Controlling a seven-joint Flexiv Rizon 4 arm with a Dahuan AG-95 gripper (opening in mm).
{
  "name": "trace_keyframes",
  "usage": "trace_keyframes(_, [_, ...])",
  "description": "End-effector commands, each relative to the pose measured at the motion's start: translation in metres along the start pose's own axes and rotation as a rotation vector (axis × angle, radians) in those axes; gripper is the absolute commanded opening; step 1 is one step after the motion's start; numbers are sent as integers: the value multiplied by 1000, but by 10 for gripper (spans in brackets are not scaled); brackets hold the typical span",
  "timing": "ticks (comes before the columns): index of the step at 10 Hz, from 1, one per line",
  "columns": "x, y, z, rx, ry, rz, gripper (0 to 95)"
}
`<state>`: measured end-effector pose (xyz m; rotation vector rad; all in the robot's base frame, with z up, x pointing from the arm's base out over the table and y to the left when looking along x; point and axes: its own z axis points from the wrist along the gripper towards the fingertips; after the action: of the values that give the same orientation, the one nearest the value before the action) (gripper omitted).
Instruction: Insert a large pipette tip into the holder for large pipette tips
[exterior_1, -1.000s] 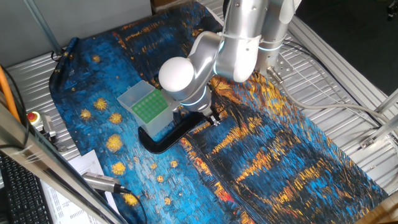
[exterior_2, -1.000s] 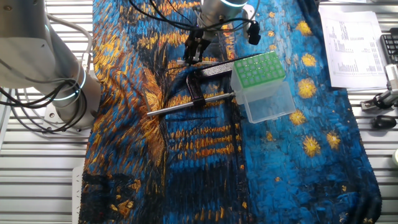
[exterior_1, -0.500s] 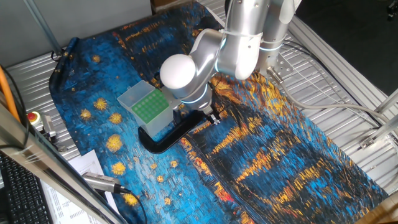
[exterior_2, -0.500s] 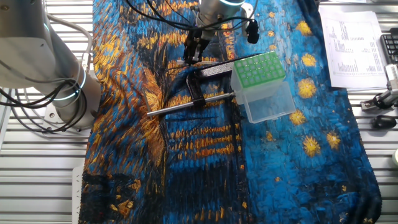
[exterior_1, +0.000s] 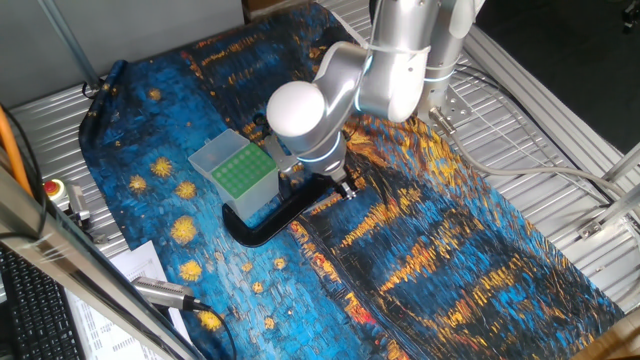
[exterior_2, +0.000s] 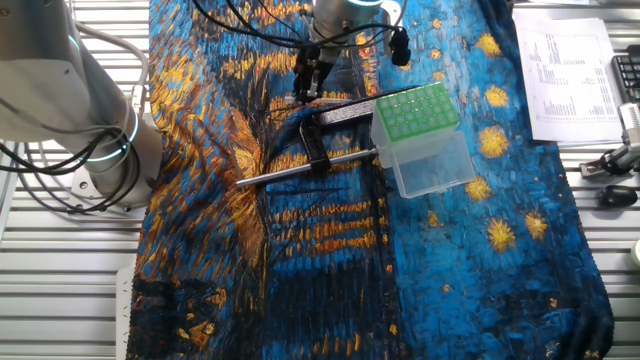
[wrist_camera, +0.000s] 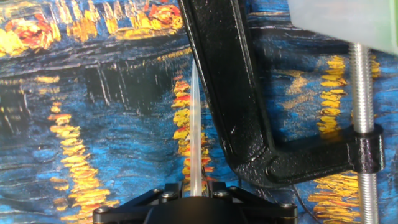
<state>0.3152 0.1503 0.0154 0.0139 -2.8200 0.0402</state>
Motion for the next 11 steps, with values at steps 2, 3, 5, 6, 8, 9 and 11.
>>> trace_keyframes(2, [-2, 1, 5, 1, 1, 4, 190])
trace_keyframes(3, [-2, 1, 5, 1, 1, 6, 190])
trace_keyframes(5, [-2, 3, 6, 1, 4, 10, 190])
trace_keyframes(6, [-2, 3, 8, 2, 3, 11, 190])
trace_keyframes(8, [-2, 3, 8, 3, 1, 9, 0])
trace_keyframes(9, [-2, 3, 8, 3, 1, 9, 0])
trace_keyframes(11, [-2, 3, 8, 4, 0, 10, 0])
